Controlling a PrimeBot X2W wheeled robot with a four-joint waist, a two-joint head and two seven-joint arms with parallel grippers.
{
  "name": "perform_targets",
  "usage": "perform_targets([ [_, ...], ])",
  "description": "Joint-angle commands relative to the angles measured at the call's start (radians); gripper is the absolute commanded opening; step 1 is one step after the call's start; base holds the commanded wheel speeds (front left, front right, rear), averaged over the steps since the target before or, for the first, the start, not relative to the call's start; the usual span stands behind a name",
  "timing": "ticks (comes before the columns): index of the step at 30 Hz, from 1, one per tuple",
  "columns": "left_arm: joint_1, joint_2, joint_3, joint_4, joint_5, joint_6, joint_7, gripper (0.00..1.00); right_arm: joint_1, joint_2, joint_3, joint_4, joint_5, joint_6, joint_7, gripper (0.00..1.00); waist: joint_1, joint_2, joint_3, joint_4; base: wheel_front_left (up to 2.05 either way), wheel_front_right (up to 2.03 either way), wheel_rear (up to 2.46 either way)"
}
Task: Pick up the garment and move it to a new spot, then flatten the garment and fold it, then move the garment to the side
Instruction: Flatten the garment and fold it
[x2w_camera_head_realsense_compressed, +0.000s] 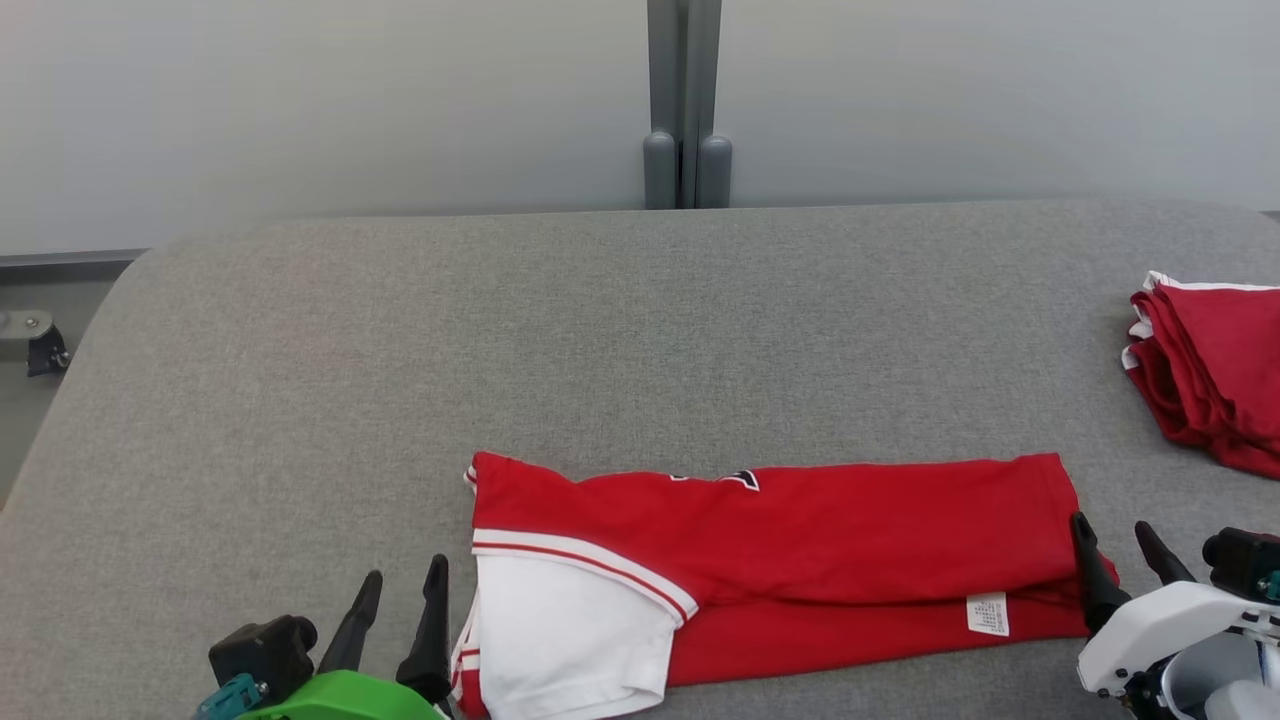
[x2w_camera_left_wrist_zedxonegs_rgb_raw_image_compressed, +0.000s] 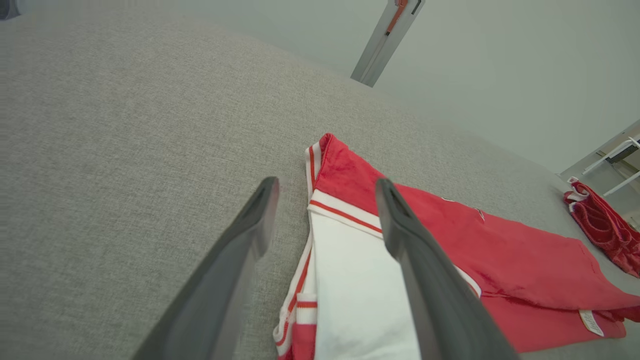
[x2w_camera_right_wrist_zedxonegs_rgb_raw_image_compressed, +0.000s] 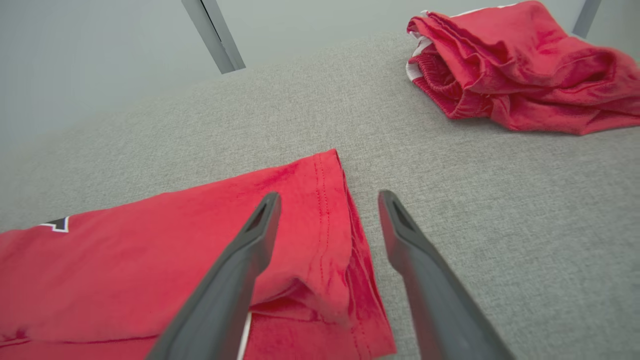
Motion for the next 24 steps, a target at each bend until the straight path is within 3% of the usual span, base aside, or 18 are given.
perform_targets([
  [1,0.002,0.009,0.002,-0.002,0.017,0.008,-0.01,1.0,0.017,0.006,-0.016,-0.016,-0.014,-0.002,0.01,1.0,0.0,0.0,0.0,0.002,0.0,0.0,0.0],
  [11,-0.032,0.0,-0.01,0.009,0.045,0.029,-0.04,1.0,-0.003,0.018,-0.075,-0.075,-0.112,-0.001,0.187,1.0,0.0,0.0,0.001,0.009,0.0,0.0,0.0],
  [16,-0.051,-0.002,-0.011,0.019,0.061,0.041,-0.05,1.0,-0.024,0.006,-0.067,-0.015,-0.136,-0.002,0.28,1.0,0.0,0.0,0.005,0.031,0.0,0.0,0.0],
  [24,-0.068,0.011,0.009,0.029,0.069,0.06,-0.064,1.0,-0.059,0.011,-0.082,0.145,-0.178,-0.002,0.299,1.0,0.0,0.0,0.009,0.072,0.0,0.0,0.0],
])
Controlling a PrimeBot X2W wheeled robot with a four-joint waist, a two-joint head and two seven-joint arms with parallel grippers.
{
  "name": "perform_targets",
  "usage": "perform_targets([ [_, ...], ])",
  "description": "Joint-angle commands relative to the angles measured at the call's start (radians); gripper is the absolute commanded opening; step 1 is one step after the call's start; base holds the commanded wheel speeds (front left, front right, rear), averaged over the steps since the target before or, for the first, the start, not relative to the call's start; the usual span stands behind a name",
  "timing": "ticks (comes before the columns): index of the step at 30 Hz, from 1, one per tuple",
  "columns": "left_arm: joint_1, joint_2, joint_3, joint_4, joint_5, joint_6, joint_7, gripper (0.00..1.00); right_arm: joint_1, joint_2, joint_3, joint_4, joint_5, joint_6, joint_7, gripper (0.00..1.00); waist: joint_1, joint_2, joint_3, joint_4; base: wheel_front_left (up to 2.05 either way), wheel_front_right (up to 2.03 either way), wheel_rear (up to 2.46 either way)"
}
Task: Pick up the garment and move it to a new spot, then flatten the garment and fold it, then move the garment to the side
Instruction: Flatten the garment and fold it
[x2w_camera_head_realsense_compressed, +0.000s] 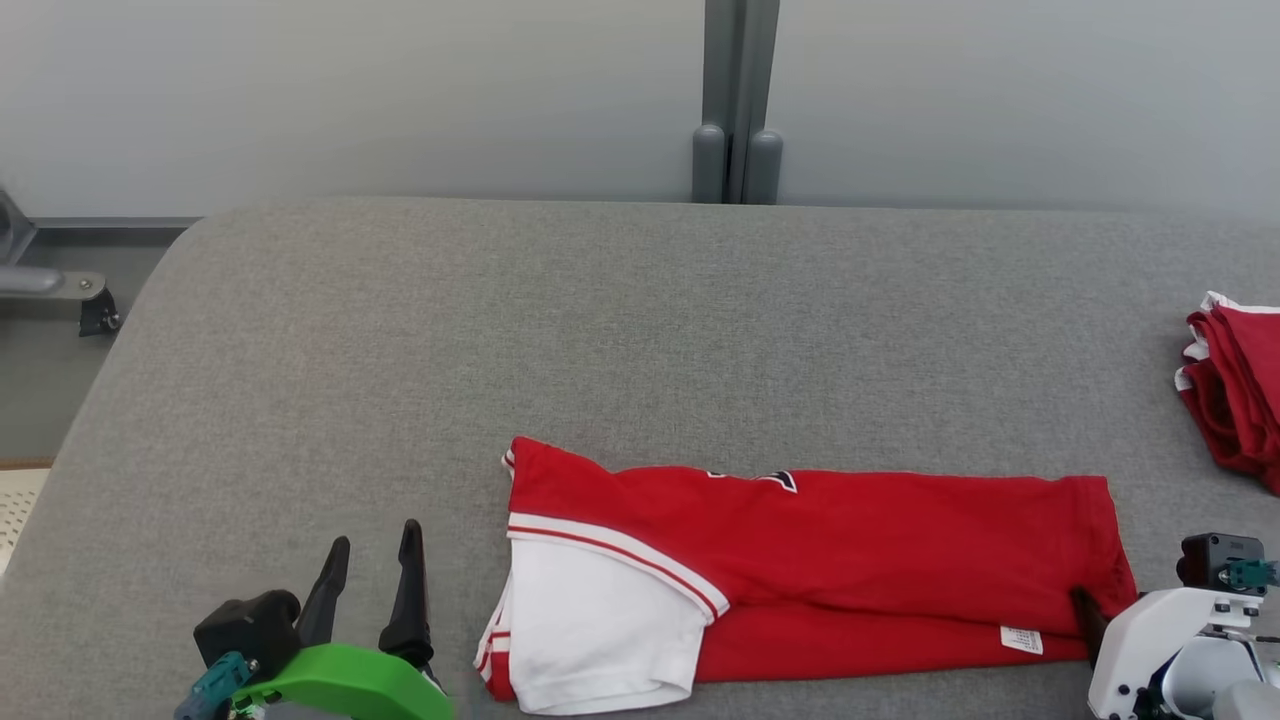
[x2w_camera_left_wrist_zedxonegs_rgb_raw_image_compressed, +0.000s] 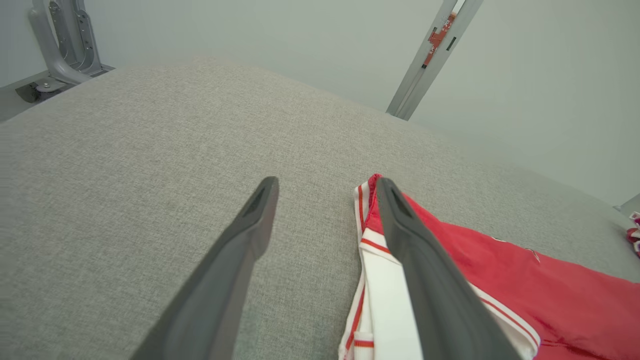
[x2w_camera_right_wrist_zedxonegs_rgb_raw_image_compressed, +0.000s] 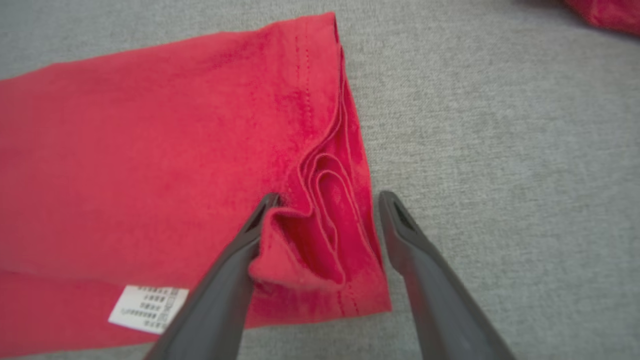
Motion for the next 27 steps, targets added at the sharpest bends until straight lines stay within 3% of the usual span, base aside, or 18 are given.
perform_targets([
  [1,-0.017,0.006,0.005,0.001,0.007,0.005,-0.005,1.0,-0.011,-0.003,0.0,0.03,-0.009,-0.002,0.008,1.0,0.0001,0.0,0.001,0.012,0.0,0.0,0.0],
  [2,-0.018,0.006,0.006,0.002,0.007,0.006,-0.006,1.0,-0.013,-0.002,0.002,0.045,-0.009,-0.002,0.012,1.0,0.0001,0.0,0.001,0.015,0.0,0.0,0.0],
  [3,-0.019,0.008,0.008,0.003,0.007,0.007,-0.008,1.0,-0.017,-0.001,0.001,0.064,-0.005,-0.002,0.015,0.88,0.0001,0.0,0.0,0.017,0.0,0.0,0.0],
  [4,-0.02,0.009,0.009,0.004,0.008,0.009,-0.009,1.0,-0.02,-0.001,0.002,0.075,-0.003,-0.002,0.015,0.51,0.0001,0.0,0.0,0.019,0.0,0.0,0.0],
  [5,-0.02,0.01,0.01,0.006,0.008,0.011,-0.011,1.0,-0.025,-0.002,0.004,0.088,-0.002,-0.002,0.012,0.36,0.0001,0.0,-0.001,0.02,0.0,0.0,0.0],
  [6,-0.021,0.01,0.01,0.007,0.008,0.011,-0.013,1.0,-0.027,-0.001,0.004,0.097,0.002,-0.002,0.009,0.12,0.0001,0.0,-0.002,0.021,0.0,0.0,0.0],
  [7,-0.021,0.011,0.011,0.008,0.006,0.012,-0.014,1.0,-0.033,-0.001,0.003,0.104,0.005,-0.002,0.002,0.0,0.0001,0.0,-0.003,0.02,0.0,0.0,0.0],
  [13,-0.018,0.012,0.009,0.017,0.006,0.01,-0.022,1.0,-0.071,-0.02,-0.006,0.108,0.038,-0.003,-0.034,0.0,0.0001,0.0,-0.013,-0.003,0.0,0.0,0.0],
  [23,-0.008,-0.007,-0.019,0.051,0.009,-0.001,-0.032,1.0,-0.052,-0.116,-0.046,0.041,0.057,-0.002,-0.036,0.0,0.0001,0.0,-0.029,-0.06,0.0,0.0,0.0],
  [27,-0.012,-0.01,-0.021,0.065,0.01,-0.003,-0.041,1.0,-0.032,-0.103,-0.036,-0.032,0.075,-0.002,-0.017,0.0,0.0001,0.0,-0.035,-0.073,0.0,0.0,0.0],
])
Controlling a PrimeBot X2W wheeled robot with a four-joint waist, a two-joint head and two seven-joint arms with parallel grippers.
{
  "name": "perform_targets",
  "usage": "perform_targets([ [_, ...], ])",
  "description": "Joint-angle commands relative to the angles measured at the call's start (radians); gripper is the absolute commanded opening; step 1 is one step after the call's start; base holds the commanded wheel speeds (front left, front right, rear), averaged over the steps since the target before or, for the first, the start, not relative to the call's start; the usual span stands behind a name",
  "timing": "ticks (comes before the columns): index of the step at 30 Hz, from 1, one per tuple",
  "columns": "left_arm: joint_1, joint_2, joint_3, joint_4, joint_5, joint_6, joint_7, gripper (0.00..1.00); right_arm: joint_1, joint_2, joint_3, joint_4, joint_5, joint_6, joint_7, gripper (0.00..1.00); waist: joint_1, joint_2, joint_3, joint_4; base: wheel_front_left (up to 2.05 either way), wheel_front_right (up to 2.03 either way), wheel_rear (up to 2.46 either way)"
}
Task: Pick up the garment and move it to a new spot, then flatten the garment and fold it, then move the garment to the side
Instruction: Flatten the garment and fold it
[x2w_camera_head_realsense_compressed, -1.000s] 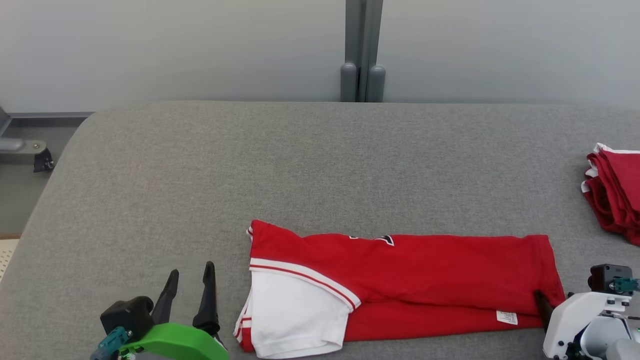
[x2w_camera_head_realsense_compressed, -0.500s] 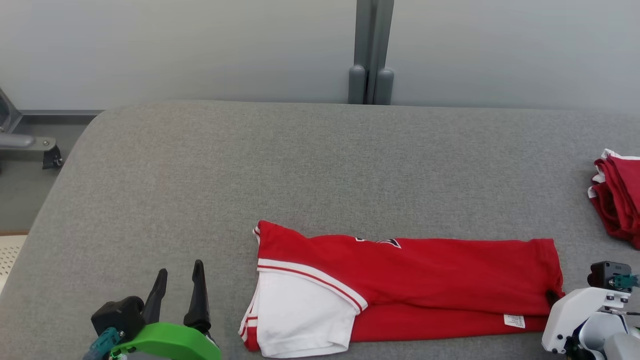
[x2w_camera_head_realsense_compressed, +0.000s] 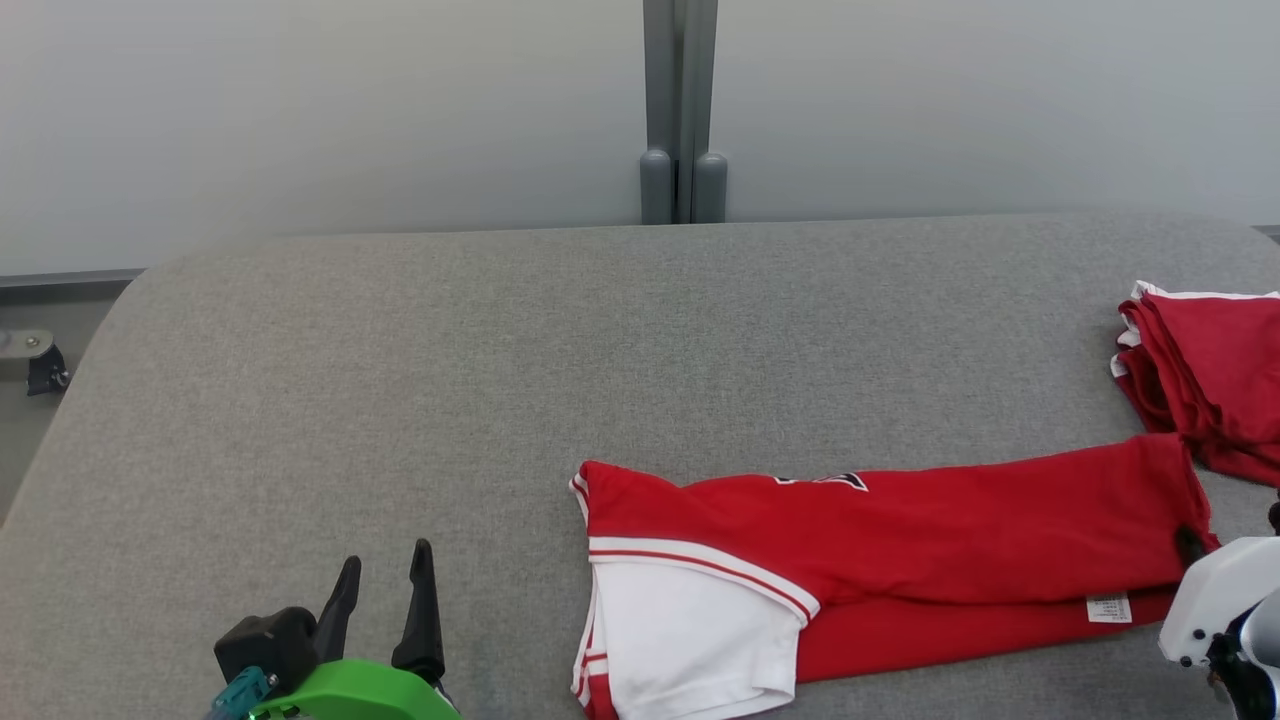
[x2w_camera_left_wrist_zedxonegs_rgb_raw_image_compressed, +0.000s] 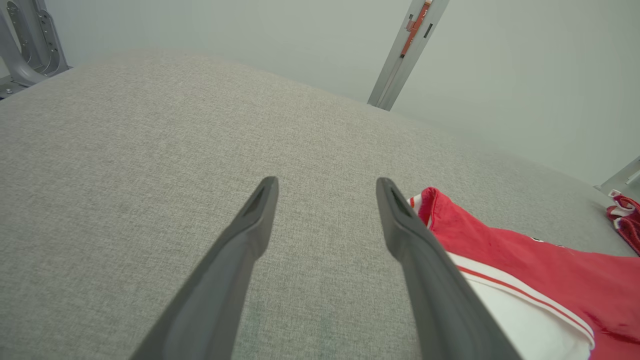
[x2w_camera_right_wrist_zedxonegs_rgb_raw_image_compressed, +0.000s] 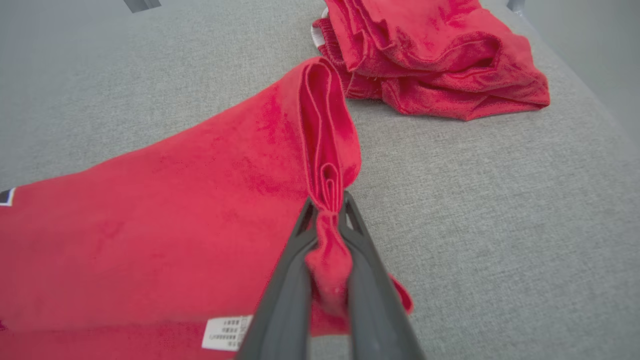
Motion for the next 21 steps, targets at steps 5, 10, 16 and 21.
perform_targets([
  [5,-0.016,0.0,-0.005,0.017,0.011,-0.005,-0.011,1.0,0.037,0.05,0.072,-0.151,0.039,-0.002,0.044,0.0,0.0,0.0,-0.012,-0.004,0.0,0.0,0.0],
  [10,-0.022,0.006,-0.006,0.021,0.011,-0.004,-0.011,1.0,0.076,0.097,0.171,-0.331,0.11,-0.002,0.093,0.0,0.0,0.0,-0.018,0.025,0.0,0.0,0.0],
  [16,-0.021,0.018,-0.004,0.019,0.011,-0.002,-0.007,1.0,0.106,0.155,0.28,-0.482,0.161,-0.002,0.128,0.0,0.0,0.0,-0.021,0.074,0.0,0.0,0.0],
  [21,-0.031,0.019,-0.016,0.015,0.014,-0.005,0.005,1.0,0.078,0.221,0.37,-0.468,0.172,-0.002,0.111,0.0,0.0,0.0,-0.018,0.122,0.0,0.0,0.0],
])
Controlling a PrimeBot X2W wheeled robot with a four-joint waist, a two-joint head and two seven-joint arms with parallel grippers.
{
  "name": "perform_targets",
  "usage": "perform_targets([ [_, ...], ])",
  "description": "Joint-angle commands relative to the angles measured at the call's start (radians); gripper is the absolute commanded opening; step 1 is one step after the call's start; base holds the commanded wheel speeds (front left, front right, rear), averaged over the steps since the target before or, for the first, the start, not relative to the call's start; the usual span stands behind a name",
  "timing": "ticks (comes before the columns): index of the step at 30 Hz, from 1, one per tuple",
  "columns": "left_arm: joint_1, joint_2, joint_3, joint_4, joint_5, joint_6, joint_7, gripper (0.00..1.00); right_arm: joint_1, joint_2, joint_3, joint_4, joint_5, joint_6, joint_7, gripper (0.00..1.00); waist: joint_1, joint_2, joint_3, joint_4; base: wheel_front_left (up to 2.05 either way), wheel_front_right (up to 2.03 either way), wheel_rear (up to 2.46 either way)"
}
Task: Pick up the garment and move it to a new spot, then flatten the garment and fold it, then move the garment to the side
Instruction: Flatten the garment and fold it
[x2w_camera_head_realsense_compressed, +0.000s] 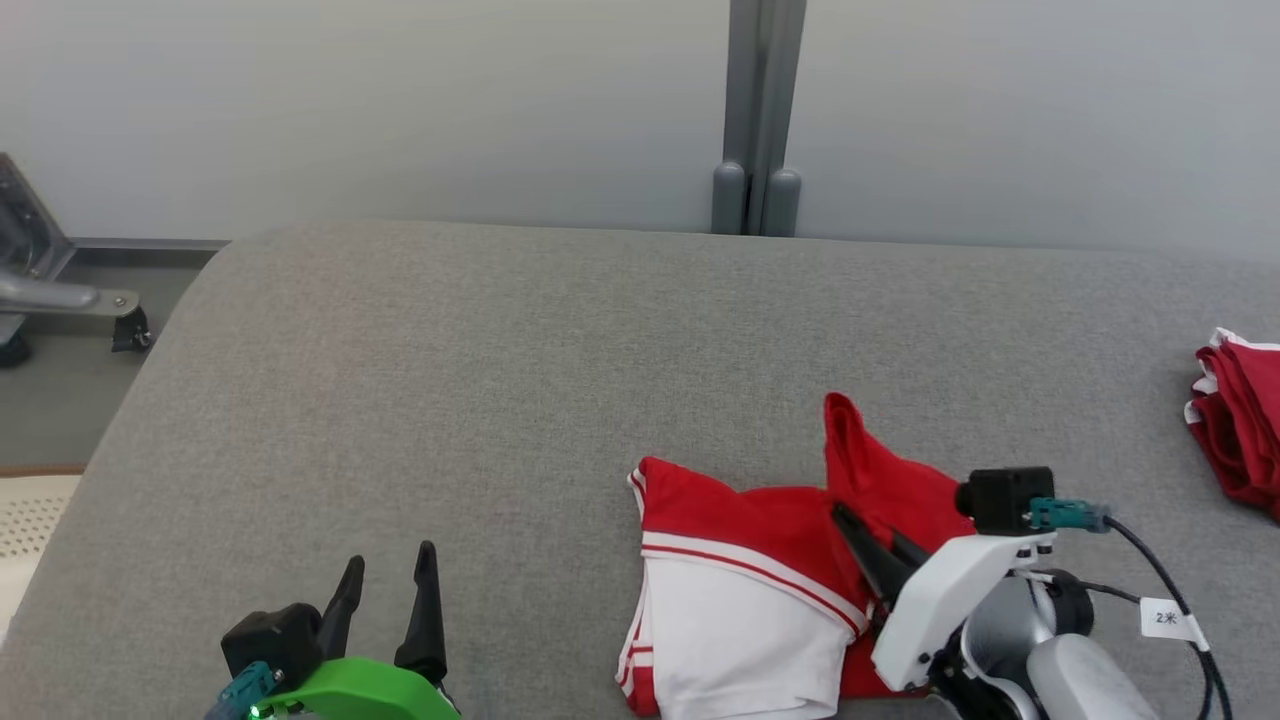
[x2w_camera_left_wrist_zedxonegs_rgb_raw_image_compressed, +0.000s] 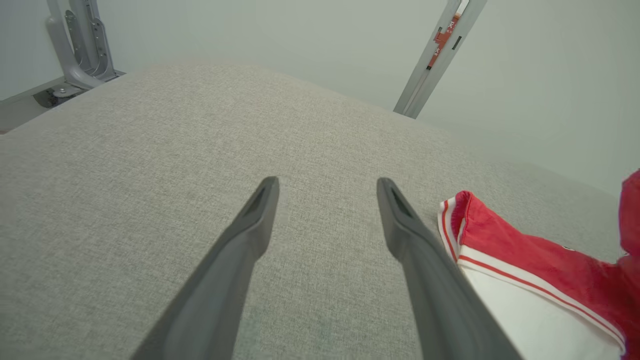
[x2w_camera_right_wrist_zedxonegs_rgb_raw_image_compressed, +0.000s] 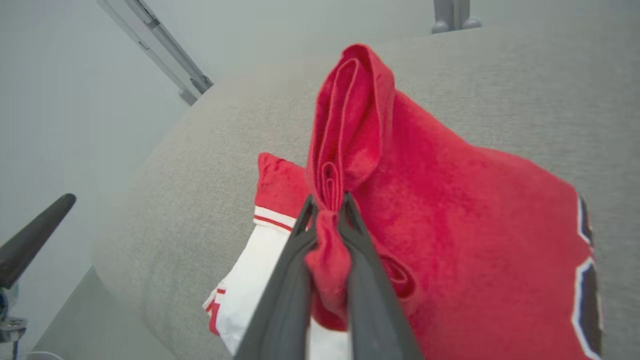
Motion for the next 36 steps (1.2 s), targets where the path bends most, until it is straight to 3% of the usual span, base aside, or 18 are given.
perform_targets([
  [1,-0.022,0.002,-0.001,-0.003,0.012,-0.002,0.005,1.0,-0.02,0.012,0.017,0.016,0.006,-0.001,-0.014,0.0,0.0,0.0,0.002,0.035,0.0,0.0,0.0],
  [11,-0.035,0.004,-0.018,-0.001,0.015,-0.004,0.012,1.0,-0.118,0.064,0.149,0.244,0.048,-0.001,-0.096,0.0,0.0,0.0,0.02,0.127,0.0,0.0,0.0],
  [20,-0.035,0.004,-0.022,0.008,0.011,-0.003,0.007,1.0,-0.182,0.07,0.241,0.408,0.109,-0.001,-0.159,0.0,0.0,0.0,0.02,0.147,0.0,0.0,0.0],
  [22,-0.036,0.006,-0.023,0.008,0.009,-0.002,0.007,1.0,-0.192,0.071,0.274,0.417,0.143,-0.001,-0.173,0.52,0.0,0.0,0.018,0.141,0.0,0.0,0.0],
  [23,-0.036,0.006,-0.024,0.009,0.008,-0.002,0.008,1.0,-0.198,0.071,0.292,0.418,0.16,-0.001,-0.182,1.0,0.0,0.0,0.018,0.137,0.0,0.0,0.0],
  [29,-0.038,-0.002,-0.03,0.011,0.005,-0.003,0.005,1.0,-0.212,0.068,0.338,0.399,0.212,-0.001,-0.244,1.0,0.0,0.0,0.016,0.104,0.0,0.0,0.0],
  [36,-0.039,-0.009,-0.043,0.016,0.007,-0.006,-0.002,1.0,-0.186,0.001,0.248,0.379,0.153,-0.001,-0.352,1.0,0.0,0.0,0.015,0.067,0.0,0.0,0.0],
])
